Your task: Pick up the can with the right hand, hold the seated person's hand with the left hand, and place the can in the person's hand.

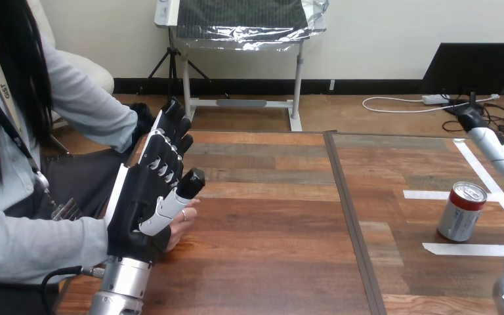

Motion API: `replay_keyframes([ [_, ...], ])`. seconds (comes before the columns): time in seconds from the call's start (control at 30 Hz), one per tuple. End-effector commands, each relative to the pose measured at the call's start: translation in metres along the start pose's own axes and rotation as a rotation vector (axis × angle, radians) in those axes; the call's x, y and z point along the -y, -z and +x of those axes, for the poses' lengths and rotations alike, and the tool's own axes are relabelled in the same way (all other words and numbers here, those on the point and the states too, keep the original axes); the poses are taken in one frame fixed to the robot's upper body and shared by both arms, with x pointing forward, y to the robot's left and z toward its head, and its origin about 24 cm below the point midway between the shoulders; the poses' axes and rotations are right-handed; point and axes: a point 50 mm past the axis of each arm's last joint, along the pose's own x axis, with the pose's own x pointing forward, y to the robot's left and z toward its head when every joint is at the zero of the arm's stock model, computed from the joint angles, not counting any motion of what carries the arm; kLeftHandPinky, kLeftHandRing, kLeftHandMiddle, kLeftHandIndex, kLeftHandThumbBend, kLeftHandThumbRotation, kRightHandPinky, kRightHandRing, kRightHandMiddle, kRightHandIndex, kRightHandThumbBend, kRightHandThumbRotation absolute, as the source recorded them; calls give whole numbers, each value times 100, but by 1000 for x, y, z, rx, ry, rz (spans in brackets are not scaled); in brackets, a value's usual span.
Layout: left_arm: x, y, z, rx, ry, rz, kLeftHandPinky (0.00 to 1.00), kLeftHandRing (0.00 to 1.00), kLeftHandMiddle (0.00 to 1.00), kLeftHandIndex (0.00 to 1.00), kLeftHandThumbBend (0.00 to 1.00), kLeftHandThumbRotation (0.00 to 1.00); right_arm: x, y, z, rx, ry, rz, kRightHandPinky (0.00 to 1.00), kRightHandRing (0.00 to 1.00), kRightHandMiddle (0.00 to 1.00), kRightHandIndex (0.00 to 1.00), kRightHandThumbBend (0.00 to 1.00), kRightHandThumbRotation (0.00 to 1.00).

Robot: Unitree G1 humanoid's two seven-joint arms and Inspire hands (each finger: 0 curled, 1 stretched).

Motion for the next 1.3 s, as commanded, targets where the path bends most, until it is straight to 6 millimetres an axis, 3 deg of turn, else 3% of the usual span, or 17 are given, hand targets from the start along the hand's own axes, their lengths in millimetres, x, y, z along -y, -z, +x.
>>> replay_keyframes([
  [0.0,-1,-17,24,103,26,21,97,98,99,97,100,54,5,-11,21,44,33,1,99,93,86,90,100,42],
  [1.27,-6,-21,26,115,14,59,93,96,97,97,100,57,7,25,-17,-181,22,-2,98,95,90,94,100,46],
])
